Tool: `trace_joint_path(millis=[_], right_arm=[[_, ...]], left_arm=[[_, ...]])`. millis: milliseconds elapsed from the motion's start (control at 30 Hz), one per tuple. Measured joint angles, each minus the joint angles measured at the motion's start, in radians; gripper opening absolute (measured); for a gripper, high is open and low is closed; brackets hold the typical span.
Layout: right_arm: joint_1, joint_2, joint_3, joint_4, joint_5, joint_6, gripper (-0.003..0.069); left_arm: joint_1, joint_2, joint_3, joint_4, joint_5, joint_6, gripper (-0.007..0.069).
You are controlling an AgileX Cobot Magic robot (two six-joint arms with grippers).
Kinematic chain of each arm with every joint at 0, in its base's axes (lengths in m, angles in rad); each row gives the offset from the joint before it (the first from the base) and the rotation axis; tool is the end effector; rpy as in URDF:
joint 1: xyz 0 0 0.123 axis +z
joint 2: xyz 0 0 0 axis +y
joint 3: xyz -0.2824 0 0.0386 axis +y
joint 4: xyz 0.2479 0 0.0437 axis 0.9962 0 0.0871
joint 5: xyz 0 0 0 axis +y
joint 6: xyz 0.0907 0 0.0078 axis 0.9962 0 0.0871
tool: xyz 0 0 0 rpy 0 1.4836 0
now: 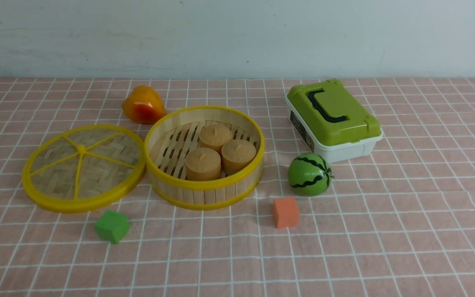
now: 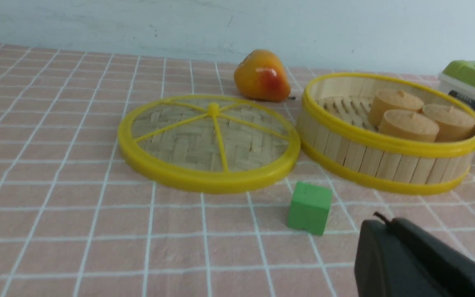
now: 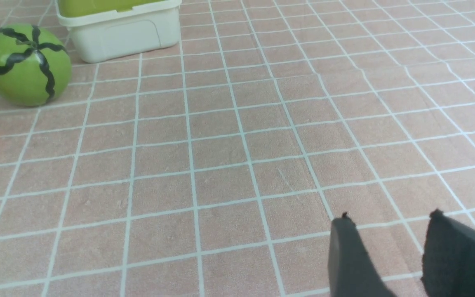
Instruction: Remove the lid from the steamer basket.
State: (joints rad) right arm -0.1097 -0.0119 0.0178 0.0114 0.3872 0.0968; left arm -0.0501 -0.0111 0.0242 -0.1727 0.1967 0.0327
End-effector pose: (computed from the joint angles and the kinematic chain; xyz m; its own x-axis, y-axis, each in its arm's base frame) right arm 0.0518 -0.0053 0.1729 -0.2863 0.1393 -0.9480 0.1369 0.9852 0.1035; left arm 0.0557 -0.0059 0.1879 -0.1296 -0.1299 -0.9830 0.0663 0.9880 -0.1393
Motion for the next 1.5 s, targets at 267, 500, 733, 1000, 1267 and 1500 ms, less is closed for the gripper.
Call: trace_joint_path(millis=[267,500,733,1000,1267,1500], right_arm=[[0.0,0.0,0.0,0.0,0.0,0.0,0.0241],[0.0,0.0,0.0,0.0,0.0,0.0,0.0241],[0.0,0.0,0.0,0.0,0.0,0.0,0.0241],[0.0,0.0,0.0,0.0,0.0,0.0,0.0241],[0.0,0.0,0.0,0.0,0.0,0.0,0.0241],[0.0,0.0,0.0,0.0,0.0,0.0,0.0241]], left_arm=[[0.0,0.0,0.007,0.173,0.201,-0.245,-0.0013],[0.0,0.0,0.007,0.173,0.202,-0.196,-0.0013],[0.0,0.0,0.007,0.173,0.203,-0.178,-0.0012],[0.0,0.0,0.007,0.173,0.203,-0.178,-0.0006],[0.0,0.0,0.007,0.173,0.203,-0.178,-0.0001],[0.0,0.0,0.007,0.173,0.203,-0.178,0.0004]])
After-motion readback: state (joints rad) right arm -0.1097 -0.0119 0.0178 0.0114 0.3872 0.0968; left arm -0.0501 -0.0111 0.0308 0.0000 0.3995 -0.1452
